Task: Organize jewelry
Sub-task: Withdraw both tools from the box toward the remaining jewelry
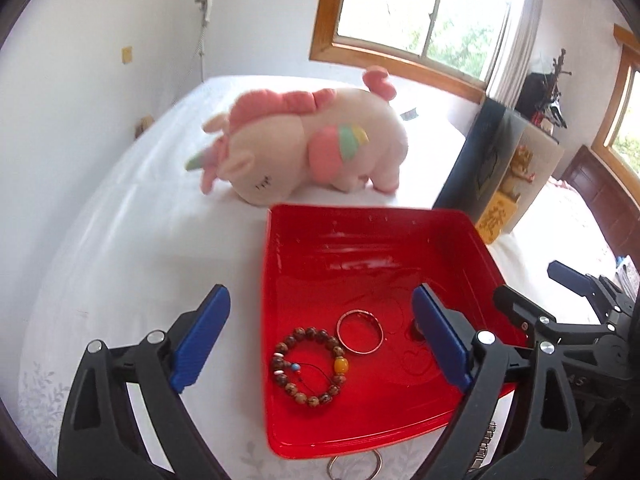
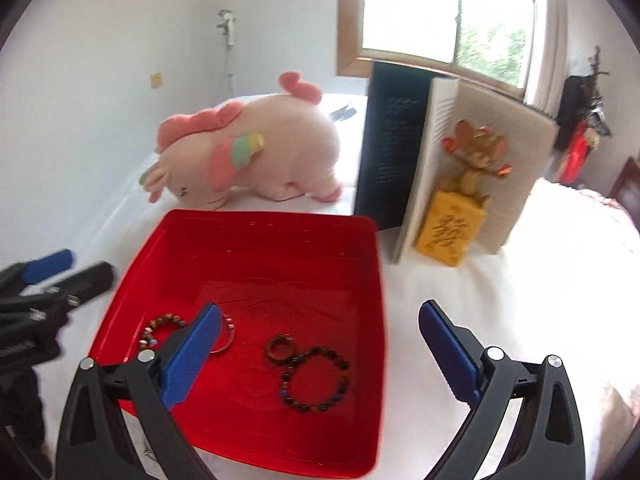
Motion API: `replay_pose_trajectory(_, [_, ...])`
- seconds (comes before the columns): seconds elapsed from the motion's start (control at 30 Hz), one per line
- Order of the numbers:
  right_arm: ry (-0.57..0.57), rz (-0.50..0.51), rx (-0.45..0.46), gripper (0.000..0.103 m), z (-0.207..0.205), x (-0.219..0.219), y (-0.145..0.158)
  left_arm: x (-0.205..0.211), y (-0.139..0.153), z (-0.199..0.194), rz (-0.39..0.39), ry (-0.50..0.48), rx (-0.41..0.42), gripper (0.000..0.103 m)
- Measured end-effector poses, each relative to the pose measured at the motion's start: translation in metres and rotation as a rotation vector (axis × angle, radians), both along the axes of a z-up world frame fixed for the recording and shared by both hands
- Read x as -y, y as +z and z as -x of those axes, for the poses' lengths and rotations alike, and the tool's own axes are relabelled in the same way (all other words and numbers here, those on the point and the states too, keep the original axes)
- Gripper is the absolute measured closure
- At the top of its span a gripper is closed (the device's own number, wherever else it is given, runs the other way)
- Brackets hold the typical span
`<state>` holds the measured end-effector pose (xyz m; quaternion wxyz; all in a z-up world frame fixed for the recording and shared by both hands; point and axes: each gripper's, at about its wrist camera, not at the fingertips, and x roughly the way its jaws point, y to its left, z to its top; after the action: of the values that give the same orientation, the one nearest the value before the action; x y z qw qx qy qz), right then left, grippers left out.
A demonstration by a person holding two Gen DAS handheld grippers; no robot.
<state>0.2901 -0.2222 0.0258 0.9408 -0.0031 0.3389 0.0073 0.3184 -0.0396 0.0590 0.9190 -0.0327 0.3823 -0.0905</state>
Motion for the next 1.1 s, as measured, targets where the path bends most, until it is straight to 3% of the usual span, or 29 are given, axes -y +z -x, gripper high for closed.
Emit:
replay_pose_trajectory(0.2, [-0.058, 0.015, 0.020, 0.004, 0.014, 0.006, 0.013, -0.013, 0.019, 0.019, 0.004, 0.036, 0.053, 0.008])
replay_pose_trajectory(0.57, [-0.070, -0.062, -0.013, 0.004, 0.036, 0.029, 0.007, -0.013, 0.022, 0.052, -0.043, 0.020, 0.034, 0.008])
replay_pose_trajectory(0.77, [-0.049, -0.156, -0.047, 0.004, 0.051, 0.043, -0.006, -0.010, -0.001, 0.069, -0.096, -0.009, -0.031, 0.008])
replay_pose_trajectory(0.87, [-0.079, -0.136, -0.054, 0.004, 0.062, 0.047, -0.015, -0.007, -0.020, 0.077, -0.131, -0.033, -0.085, 0.008])
replay_pose_trajectory(0.97, [-0.091, -0.114, -0.070, 0.004, 0.076, 0.053, -0.028, -0.009, -0.038, 0.084, -0.103, -0.049, -0.145, 0.008])
replay_pose_trajectory(1.1, [-0.062, -0.174, -0.096, 0.004, 0.093, 0.062, -0.040, -0.005, -0.060, 0.093, -0.065, -0.077, -0.226, 0.008])
